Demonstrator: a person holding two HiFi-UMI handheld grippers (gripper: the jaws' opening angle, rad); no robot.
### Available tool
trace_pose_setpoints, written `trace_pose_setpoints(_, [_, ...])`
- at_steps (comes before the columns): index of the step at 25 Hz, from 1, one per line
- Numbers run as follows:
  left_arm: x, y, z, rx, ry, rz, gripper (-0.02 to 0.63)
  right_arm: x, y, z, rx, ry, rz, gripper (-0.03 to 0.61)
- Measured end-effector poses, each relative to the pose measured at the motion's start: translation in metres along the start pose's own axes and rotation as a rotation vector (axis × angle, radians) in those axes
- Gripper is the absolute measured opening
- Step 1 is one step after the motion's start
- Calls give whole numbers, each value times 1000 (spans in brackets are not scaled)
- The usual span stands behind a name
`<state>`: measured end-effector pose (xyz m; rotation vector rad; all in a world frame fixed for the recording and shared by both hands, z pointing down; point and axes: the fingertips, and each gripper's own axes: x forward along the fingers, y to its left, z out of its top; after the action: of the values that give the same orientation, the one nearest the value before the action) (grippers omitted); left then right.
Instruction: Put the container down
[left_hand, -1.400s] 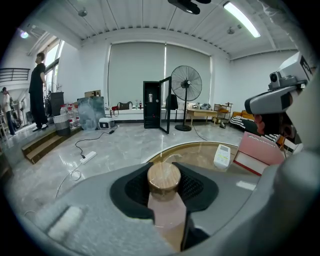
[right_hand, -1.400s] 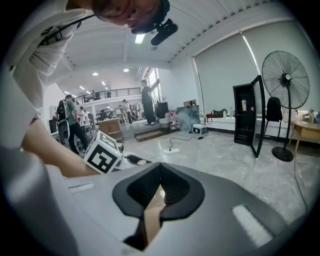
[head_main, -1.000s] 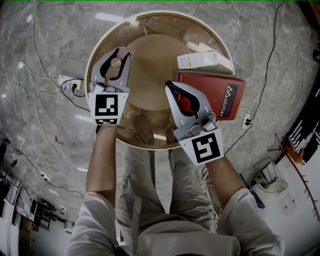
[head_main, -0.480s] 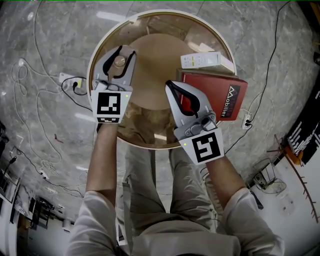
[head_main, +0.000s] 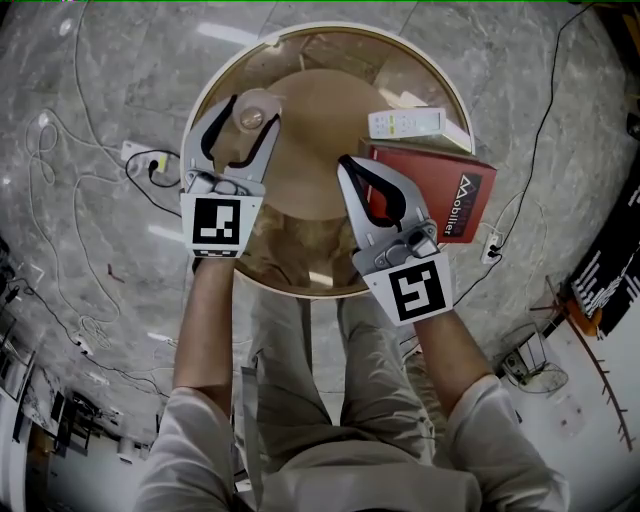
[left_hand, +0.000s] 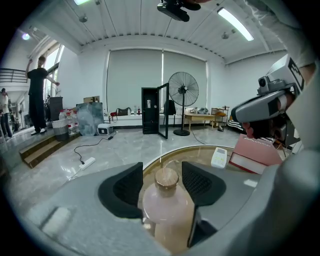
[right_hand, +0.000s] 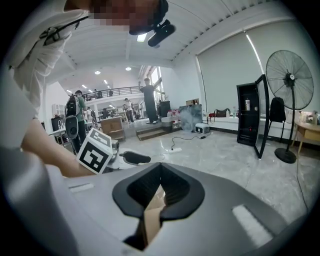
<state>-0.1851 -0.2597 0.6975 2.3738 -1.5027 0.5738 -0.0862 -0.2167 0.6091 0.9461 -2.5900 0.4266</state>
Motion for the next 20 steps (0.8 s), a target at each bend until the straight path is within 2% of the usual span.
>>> trace_pose_setpoints(20, [-53,19,14,-50,-23,73,249,6,11,17,-46,-9,24,3])
